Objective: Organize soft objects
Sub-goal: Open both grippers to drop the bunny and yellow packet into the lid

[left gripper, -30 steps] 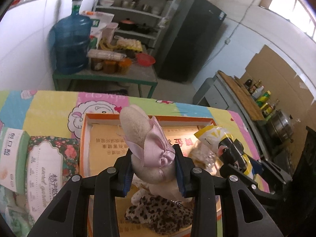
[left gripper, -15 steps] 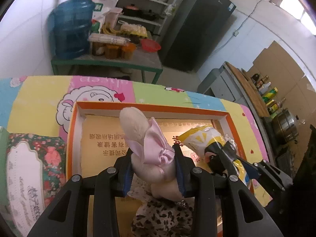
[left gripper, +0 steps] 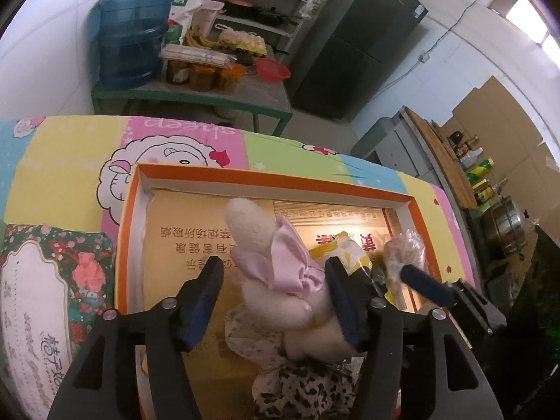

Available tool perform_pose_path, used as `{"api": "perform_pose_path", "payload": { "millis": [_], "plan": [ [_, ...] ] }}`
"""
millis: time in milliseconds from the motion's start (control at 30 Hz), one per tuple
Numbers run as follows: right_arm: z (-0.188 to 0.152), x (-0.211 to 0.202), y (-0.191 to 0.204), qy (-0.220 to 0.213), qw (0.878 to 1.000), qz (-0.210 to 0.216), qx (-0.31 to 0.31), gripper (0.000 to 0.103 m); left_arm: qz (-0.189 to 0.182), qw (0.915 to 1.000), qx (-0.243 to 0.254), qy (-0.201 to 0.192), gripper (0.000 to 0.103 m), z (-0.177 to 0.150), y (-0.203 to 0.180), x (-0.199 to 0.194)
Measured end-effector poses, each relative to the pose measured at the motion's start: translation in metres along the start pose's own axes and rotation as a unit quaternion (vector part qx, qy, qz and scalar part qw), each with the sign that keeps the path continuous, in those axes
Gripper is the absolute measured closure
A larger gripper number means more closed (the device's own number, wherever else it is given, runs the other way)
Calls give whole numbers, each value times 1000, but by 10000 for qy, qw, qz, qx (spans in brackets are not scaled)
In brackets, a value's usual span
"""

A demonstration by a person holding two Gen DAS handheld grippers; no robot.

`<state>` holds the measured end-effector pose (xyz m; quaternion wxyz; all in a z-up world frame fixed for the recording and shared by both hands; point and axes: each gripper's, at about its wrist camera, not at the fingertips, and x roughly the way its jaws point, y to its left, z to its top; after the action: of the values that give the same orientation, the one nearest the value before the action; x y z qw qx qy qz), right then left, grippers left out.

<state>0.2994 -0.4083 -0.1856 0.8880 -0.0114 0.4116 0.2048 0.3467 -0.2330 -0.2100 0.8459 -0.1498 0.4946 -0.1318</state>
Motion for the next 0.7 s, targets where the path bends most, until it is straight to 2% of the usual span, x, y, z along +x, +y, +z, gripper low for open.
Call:
{"api": "perform_pose_path", "payload": {
  "millis": [267, 700],
  "plan": [
    [-3, -15, -2, -131, 9998, 76, 88, 27, 85, 9998, 104, -162, 36, 0, -8, -16],
    [-2, -61, -11, -558, 9972, 182, 463, 27, 138, 9972, 392, -622, 36, -1, -28, -63]
  ]
}}
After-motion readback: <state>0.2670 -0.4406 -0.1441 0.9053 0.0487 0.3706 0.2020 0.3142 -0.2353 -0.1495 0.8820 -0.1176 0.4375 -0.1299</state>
